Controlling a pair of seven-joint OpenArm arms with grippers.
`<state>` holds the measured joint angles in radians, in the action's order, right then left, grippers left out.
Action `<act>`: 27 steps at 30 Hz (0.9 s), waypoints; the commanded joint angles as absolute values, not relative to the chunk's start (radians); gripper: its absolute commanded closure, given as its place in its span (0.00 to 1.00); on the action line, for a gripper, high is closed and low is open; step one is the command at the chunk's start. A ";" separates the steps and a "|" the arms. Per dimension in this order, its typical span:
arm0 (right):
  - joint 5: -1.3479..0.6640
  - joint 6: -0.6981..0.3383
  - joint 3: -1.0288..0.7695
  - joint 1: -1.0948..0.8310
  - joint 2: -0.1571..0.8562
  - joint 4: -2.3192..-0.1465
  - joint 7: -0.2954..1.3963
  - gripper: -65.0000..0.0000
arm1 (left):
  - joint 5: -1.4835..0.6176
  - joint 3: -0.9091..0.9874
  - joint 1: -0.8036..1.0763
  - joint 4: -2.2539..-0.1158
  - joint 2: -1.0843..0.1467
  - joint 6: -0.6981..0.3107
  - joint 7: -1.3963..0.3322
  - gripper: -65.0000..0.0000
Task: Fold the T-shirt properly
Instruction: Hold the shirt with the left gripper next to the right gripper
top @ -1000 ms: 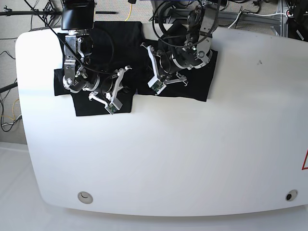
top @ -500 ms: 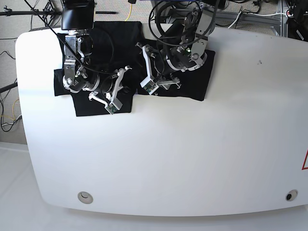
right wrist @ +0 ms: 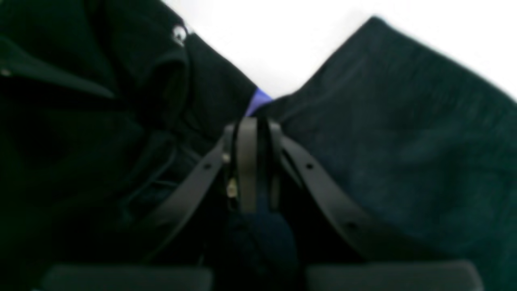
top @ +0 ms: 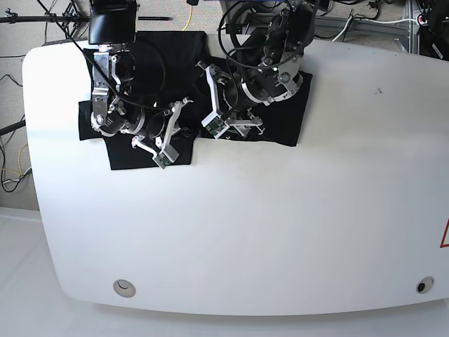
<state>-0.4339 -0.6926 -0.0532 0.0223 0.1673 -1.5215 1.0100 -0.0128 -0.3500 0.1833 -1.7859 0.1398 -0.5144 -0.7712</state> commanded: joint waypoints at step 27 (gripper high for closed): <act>-0.380 -0.698 -0.056 0.036 0.186 -1.527 1.033 0.94 | -0.074 -0.349 0.176 -1.931 0.157 -0.518 -0.688 0.37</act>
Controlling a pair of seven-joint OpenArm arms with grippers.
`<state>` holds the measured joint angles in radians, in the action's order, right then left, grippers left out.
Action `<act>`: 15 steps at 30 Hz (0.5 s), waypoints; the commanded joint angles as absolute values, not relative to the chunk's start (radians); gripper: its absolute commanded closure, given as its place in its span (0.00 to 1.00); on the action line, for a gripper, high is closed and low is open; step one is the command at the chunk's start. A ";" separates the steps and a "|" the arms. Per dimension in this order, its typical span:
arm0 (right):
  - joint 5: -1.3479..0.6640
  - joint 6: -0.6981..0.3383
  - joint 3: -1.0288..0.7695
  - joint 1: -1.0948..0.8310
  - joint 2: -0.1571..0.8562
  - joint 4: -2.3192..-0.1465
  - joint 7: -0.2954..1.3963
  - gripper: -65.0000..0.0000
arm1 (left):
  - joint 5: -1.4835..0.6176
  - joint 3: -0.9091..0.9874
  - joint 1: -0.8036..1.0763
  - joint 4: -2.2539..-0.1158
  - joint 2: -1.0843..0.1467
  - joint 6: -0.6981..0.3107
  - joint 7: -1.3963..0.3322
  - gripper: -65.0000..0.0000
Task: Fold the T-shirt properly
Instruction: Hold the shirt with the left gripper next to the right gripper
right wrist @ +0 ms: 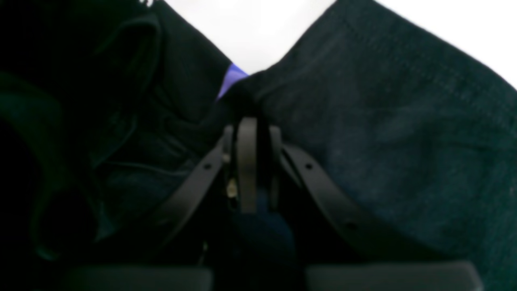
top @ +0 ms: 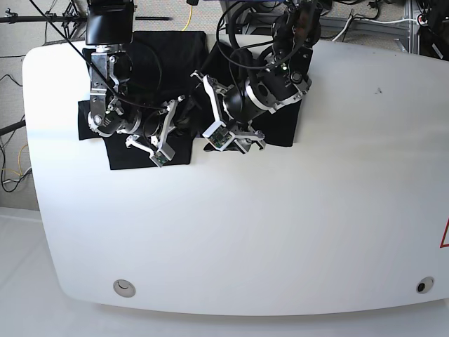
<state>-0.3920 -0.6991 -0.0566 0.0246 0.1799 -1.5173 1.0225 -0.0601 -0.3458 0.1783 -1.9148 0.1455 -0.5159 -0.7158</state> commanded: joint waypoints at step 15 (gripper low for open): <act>-0.380 -0.698 -0.056 0.036 0.183 -1.527 1.033 0.94 | -0.071 -0.346 0.209 -1.913 0.128 -0.518 -0.687 0.36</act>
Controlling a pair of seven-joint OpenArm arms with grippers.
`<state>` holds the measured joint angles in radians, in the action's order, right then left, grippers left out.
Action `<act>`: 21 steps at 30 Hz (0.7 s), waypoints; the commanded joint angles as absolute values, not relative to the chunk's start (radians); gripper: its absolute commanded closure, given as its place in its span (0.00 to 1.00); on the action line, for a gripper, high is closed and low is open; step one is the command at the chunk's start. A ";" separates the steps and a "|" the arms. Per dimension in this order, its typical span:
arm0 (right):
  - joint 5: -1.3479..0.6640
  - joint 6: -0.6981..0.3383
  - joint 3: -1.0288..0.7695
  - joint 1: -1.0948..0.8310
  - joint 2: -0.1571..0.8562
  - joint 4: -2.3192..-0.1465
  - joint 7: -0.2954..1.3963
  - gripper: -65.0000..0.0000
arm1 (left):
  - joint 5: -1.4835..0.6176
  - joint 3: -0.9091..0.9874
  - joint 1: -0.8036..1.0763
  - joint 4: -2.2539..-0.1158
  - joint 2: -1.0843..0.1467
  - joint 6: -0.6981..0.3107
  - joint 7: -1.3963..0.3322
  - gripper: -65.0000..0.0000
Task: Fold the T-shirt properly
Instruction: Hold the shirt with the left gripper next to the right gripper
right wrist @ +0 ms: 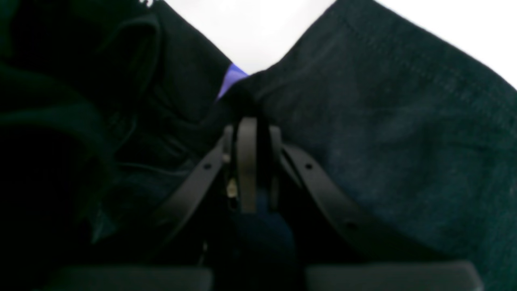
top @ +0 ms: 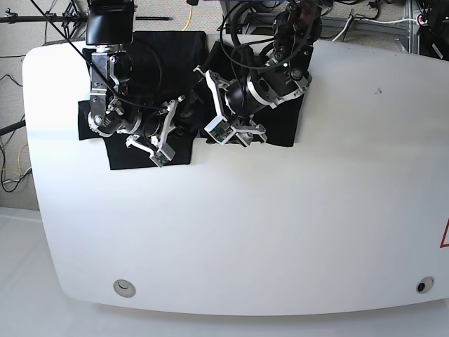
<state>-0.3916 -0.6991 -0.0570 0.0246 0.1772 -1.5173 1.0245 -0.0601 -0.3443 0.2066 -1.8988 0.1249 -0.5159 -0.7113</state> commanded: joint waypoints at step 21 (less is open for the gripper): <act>-0.380 -0.698 -0.056 0.035 0.183 -1.527 1.033 0.94 | -0.077 -0.331 0.219 -1.910 0.097 -0.518 -0.687 0.22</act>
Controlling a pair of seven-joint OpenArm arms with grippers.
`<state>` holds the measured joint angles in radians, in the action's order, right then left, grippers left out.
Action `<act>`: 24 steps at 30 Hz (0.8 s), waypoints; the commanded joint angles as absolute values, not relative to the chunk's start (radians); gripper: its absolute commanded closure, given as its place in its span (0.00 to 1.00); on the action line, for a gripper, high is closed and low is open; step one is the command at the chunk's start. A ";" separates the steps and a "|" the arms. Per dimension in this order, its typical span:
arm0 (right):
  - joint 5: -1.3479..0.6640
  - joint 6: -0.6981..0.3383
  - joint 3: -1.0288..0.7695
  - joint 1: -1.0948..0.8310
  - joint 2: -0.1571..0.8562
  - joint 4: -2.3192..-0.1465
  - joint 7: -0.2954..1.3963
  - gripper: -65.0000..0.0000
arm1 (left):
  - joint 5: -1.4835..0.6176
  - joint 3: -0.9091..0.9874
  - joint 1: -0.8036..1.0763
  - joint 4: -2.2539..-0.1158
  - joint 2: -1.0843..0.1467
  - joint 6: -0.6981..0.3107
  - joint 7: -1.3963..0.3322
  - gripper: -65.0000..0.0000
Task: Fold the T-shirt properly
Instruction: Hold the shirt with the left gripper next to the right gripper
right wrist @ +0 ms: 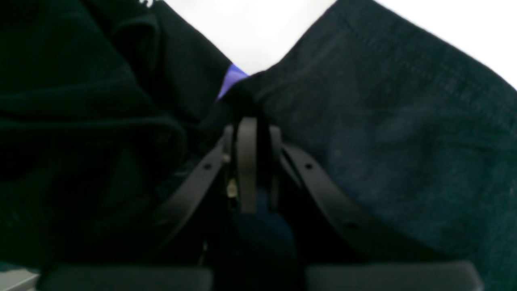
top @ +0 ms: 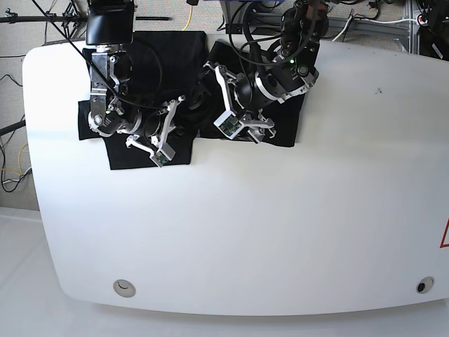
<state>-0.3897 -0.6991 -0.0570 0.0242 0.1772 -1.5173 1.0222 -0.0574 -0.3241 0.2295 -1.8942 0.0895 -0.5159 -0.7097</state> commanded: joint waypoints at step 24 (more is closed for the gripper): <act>-0.380 -0.698 -0.056 0.031 0.186 -1.527 1.033 0.94 | -0.082 -0.380 0.226 -1.936 0.128 -0.587 -0.596 0.22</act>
